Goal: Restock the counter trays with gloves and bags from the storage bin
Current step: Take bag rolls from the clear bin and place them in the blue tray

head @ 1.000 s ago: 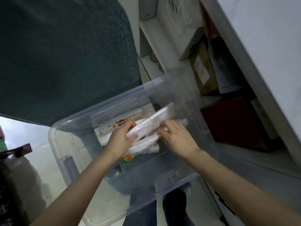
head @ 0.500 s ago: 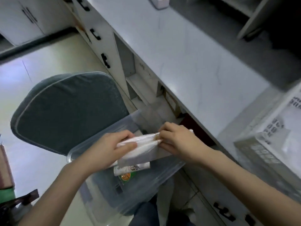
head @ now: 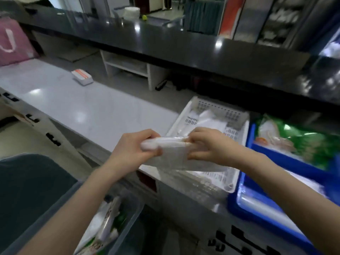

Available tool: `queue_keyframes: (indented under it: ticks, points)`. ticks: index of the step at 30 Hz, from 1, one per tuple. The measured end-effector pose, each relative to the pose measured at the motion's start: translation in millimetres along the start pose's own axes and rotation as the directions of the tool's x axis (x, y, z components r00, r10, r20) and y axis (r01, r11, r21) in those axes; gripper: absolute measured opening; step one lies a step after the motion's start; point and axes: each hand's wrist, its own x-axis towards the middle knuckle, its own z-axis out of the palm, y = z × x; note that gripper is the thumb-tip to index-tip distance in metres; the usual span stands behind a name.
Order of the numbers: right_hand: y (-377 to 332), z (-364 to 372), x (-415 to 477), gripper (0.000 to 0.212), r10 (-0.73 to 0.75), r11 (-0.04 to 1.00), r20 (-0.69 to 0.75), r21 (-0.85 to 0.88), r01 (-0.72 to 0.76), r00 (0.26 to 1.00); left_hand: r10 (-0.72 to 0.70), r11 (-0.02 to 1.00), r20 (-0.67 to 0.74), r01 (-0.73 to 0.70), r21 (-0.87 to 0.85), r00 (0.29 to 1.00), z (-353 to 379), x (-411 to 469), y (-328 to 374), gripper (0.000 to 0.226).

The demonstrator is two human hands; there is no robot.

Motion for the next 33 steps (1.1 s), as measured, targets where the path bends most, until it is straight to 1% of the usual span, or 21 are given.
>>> queue_keyframes:
  ticks: [2, 5, 10, 13, 16, 18, 19, 21, 22, 25, 27, 31, 33]
  points:
    - [29, -17, -38, 0.032, 0.09, 0.996, -0.019, -0.024, -0.091, 0.996, 0.049, 0.998, 0.043, -0.047, -0.037, 0.998, 33, 20, 31, 0.017]
    - [70, -36, -95, 0.029, 0.218, 0.974, -0.101, -0.044, -0.224, 0.971, 0.141, 0.989, 0.125, -0.135, -0.053, 0.982, 86, 46, 73, 0.018]
    - [126, -61, -174, 0.026, 0.395, 0.908, -0.2, -0.064, -0.415, 0.896, 0.276, 0.961, 0.254, -0.257, -0.106, 0.927, 167, 86, 138, 0.02]
    - [153, -70, -210, 0.024, 0.491, 0.847, -0.235, -0.099, -0.523, 0.839, 0.321, 0.946, 0.315, -0.286, -0.152, 0.893, 212, 105, 162, 0.024]
    - [175, -73, -241, 0.015, 0.575, 0.772, -0.283, -0.125, -0.624, 0.768, 0.334, 0.94, 0.371, -0.277, -0.199, 0.866, 251, 117, 173, 0.033]
    - [188, -73, -260, 0.014, 0.634, 0.707, -0.302, -0.146, -0.692, 0.712, 0.34, 0.934, 0.392, -0.259, -0.246, 0.855, 273, 123, 173, 0.047]
    - [194, -73, -269, 0.014, 0.665, 0.675, -0.305, -0.148, -0.723, 0.682, 0.337, 0.936, 0.407, -0.257, -0.239, 0.849, 283, 126, 172, 0.054]
    - [202, -71, -285, 0.013, 0.71, 0.624, -0.305, -0.146, -0.768, 0.634, 0.308, 0.951, 0.459, -0.257, -0.172, 0.833, 303, 131, 166, 0.063]
    - [205, -71, -291, 0.014, 0.73, 0.601, -0.307, -0.139, -0.787, 0.611, 0.285, 0.958, 0.495, -0.258, -0.124, 0.821, 313, 134, 162, 0.064]
    - [211, -72, -306, 0.013, 0.77, 0.547, -0.323, -0.109, -0.83, 0.55, 0.231, 0.954, 0.599, -0.3, 0.017, 0.766, 338, 139, 153, 0.053]
    - [215, -72, -312, 0.014, 0.781, 0.53, -0.325, -0.109, -0.841, 0.534, 0.206, 0.929, 0.634, -0.352, 0.113, 0.746, 351, 143, 150, 0.052]
    - [219, -68, -317, 0.014, 0.795, 0.516, -0.324, -0.084, -0.852, 0.513, 0.151, 0.847, 0.719, -0.463, 0.259, 0.679, 369, 148, 145, 0.063]
    - [222, -66, -318, 0.013, 0.797, 0.51, -0.324, -0.091, -0.855, 0.51, 0.163, 0.815, 0.71, -0.499, 0.295, 0.686, 375, 147, 143, 0.065]
